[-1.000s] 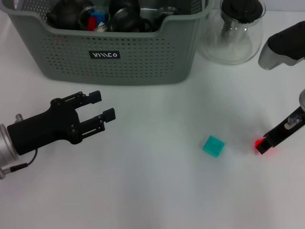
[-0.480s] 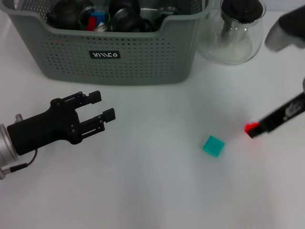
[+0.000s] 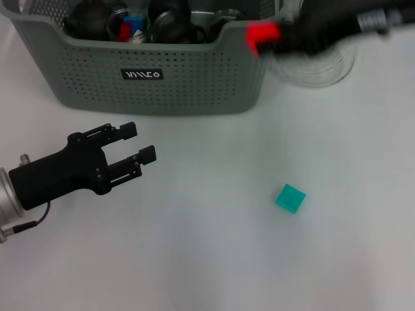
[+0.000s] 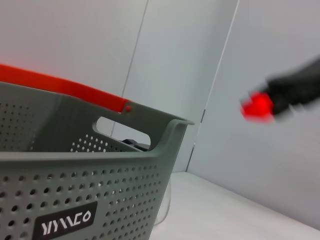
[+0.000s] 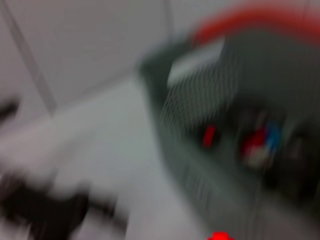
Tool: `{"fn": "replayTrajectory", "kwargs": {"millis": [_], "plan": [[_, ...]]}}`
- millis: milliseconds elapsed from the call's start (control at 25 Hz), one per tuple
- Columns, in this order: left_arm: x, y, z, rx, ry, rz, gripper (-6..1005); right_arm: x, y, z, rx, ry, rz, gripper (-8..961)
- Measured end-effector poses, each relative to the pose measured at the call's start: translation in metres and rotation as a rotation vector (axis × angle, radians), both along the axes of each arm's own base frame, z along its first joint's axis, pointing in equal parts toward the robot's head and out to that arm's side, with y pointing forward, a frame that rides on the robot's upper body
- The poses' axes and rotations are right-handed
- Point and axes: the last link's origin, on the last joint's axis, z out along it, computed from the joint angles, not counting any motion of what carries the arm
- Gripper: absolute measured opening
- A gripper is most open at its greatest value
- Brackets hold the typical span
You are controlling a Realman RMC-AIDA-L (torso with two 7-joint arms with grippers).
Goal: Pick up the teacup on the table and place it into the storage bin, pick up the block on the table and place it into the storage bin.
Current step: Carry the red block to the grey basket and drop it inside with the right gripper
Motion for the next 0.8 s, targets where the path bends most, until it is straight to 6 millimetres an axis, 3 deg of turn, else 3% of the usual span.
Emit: {"fn": "replayTrajectory", "kwargs": {"millis": [200,400,600,800], "plan": [[0.002,0.000,-0.001,-0.004,-0.011,-0.004,657,-0.040,0.042,-0.010,0.170,0.102,0.056,466],[0.002,0.001,-0.002,-0.004,-0.013,0.000,657,-0.070,0.089,-0.043,0.243,0.085,0.080,476],[0.002,0.000,-0.003,-0.007,-0.019,0.003,658,-0.083,0.123,-0.088,0.249,0.004,0.081,485],[0.002,0.000,-0.004,-0.008,-0.020,0.003,658,-0.089,0.138,-0.122,0.280,-0.092,0.103,495]]}}
